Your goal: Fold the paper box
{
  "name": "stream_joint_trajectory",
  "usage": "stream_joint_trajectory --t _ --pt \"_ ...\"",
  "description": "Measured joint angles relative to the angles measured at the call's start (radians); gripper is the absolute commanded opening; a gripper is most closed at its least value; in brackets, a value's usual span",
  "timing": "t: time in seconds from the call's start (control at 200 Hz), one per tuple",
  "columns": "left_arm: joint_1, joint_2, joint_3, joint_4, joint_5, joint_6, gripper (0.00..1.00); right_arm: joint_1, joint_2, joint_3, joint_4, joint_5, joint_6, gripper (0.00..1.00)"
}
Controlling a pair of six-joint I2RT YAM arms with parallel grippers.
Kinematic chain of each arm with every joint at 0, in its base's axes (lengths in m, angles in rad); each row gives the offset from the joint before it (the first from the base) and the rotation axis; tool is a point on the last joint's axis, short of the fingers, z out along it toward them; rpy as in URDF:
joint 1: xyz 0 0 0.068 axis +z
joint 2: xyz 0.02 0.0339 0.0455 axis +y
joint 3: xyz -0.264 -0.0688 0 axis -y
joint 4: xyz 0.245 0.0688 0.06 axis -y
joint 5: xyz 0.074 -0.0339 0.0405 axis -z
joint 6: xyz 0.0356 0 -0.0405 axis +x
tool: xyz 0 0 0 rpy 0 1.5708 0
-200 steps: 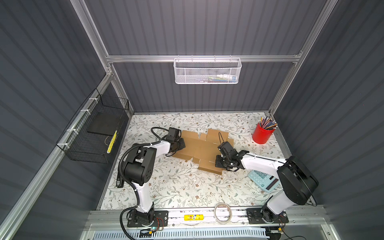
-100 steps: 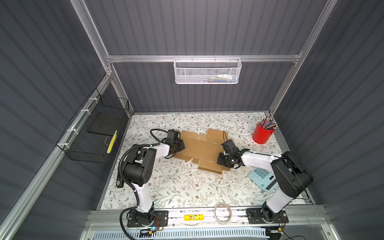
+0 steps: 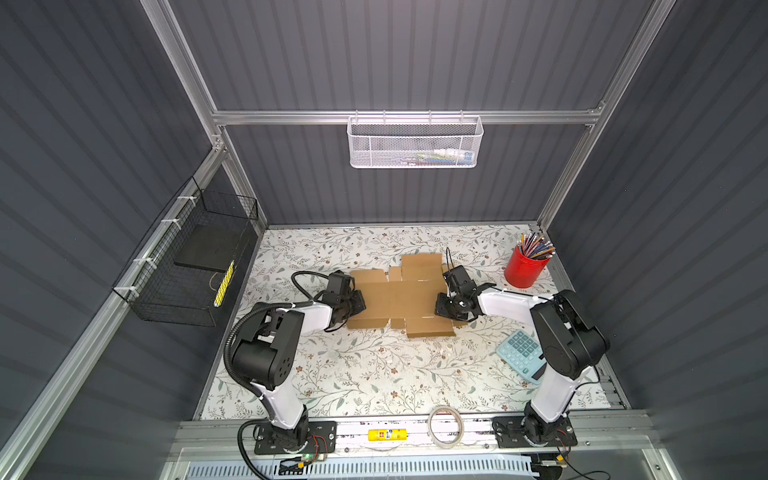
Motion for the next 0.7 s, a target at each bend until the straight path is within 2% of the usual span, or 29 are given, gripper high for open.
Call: stream_joint_trajectory --t 0.3,0.56,0.7 --pt "-0.02 -0.074 -0.081 -0.002 0.025 -0.043 0.0 -0.021 0.083 0.132 -0.072 0.015 -0.062 0.0" --pt "-0.14 -0.132 -0.127 -0.032 0.01 -0.108 0.0 -0.04 0.147 0.227 -0.095 0.016 -0.122 0.0" --pt "-0.165 -0.15 -0.13 -0.058 -0.003 -0.126 0.0 -0.042 0.148 0.257 -0.102 0.023 -0.151 0.0"
